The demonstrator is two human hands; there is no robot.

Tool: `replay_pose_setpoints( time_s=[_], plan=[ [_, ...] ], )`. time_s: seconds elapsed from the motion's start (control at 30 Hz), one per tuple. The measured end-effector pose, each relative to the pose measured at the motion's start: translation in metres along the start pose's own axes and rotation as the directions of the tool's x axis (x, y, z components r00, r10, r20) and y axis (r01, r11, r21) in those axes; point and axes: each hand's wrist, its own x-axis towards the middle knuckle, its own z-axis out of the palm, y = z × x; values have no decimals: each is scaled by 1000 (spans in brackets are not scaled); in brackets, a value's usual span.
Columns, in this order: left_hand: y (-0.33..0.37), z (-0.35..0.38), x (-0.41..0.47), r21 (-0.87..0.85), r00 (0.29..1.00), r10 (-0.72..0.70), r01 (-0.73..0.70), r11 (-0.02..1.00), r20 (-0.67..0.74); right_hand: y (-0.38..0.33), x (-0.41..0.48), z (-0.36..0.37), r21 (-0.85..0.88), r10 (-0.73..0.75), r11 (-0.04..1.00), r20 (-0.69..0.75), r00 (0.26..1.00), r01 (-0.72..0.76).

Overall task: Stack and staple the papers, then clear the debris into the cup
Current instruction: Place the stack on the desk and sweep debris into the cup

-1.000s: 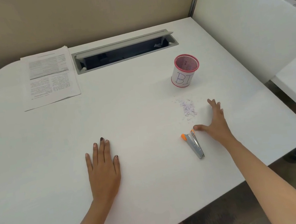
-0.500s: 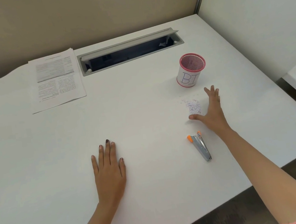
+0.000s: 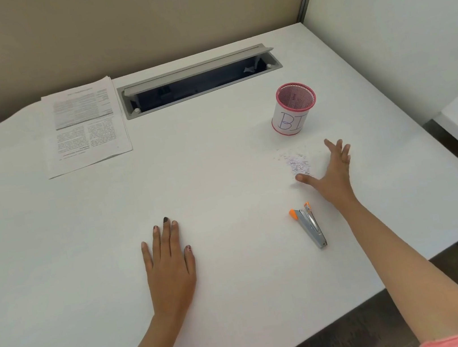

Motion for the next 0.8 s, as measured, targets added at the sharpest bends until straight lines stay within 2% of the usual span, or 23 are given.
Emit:
replay_pose_setpoints(
  time_s=[0.23, 0.37, 0.53, 0.7, 0.8],
  plan=[
    [1, -1, 0, -12, 1000, 2, -2, 1000, -7, 6, -10, -5, -79, -108, 990, 115, 988, 117],
    [1, -1, 0, -17, 1000, -1, 1, 1000, -8, 5, -1, 0, -18, -22, 1000, 22, 1000, 22],
    [1, -1, 0, -21, 1000, -1, 1, 1000, -10, -2, 6, 0, 50, 8, 999, -49, 999, -6],
    [1, -1, 0, -28, 1000, -5, 4, 1000, -13, 1, -5, 3, -105, -12, 994, -239, 971, -13],
    [1, -1, 0, -33, 1000, -7, 7, 999, -12, -4, -7, 6, -112, 93, 986, -264, 960, -126]
  ],
)
